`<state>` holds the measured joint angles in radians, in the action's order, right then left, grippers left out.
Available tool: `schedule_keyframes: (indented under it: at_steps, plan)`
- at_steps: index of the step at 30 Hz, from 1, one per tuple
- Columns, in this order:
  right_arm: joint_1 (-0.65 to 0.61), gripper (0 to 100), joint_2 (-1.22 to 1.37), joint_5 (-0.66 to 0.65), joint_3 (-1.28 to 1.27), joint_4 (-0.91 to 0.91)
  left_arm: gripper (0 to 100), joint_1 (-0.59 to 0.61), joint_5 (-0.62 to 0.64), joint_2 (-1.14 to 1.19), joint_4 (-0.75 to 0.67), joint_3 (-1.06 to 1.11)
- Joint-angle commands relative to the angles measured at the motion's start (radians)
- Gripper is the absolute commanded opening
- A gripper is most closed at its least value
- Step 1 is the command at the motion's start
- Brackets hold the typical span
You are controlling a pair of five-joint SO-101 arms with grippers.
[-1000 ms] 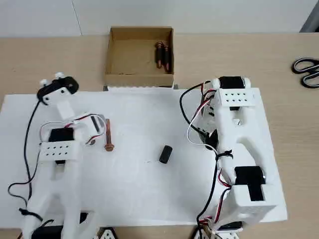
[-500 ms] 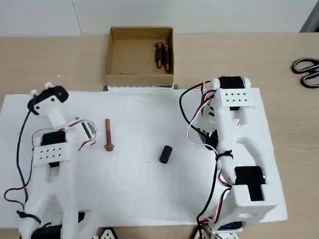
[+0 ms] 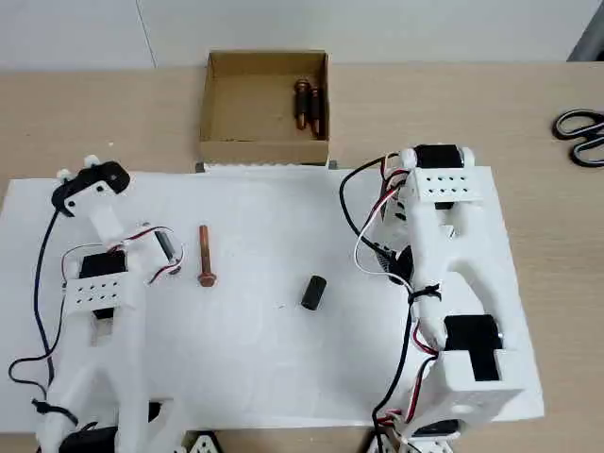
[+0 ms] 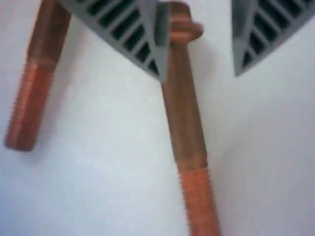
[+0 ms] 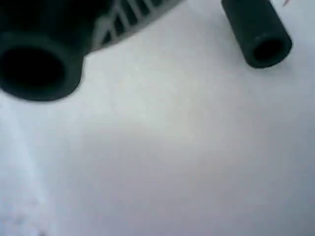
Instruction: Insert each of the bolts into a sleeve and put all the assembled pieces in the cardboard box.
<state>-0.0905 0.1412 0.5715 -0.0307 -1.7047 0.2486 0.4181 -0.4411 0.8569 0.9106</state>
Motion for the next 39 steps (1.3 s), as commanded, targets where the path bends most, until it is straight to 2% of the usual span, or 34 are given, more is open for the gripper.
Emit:
schedule_keyframes:
  at_steps: [1,5,10,19,30,39]
  plan:
    - [0.007,0.2,-0.05,-0.012,0.003,-0.01,8,0.002,-0.002,-0.003,-0.026,-0.002]
    - [0.007,0.2,-0.05,-0.012,0.003,-0.01,8,0.0,-0.002,0.038,-0.026,-0.01]
    - [0.007,0.2,-0.05,-0.012,0.003,-0.01,8,0.006,-0.002,0.227,-0.017,-0.104]
    - [0.007,0.2,-0.05,-0.012,0.003,-0.01,8,0.006,0.0,0.413,0.126,-0.355]
    - [0.007,0.2,-0.048,-0.012,-0.046,0.044,8,-0.012,0.0,0.29,0.238,-0.401]
    - [0.005,0.2,-0.054,-0.011,-0.084,0.074,8,-0.075,0.002,0.278,0.187,-0.398]
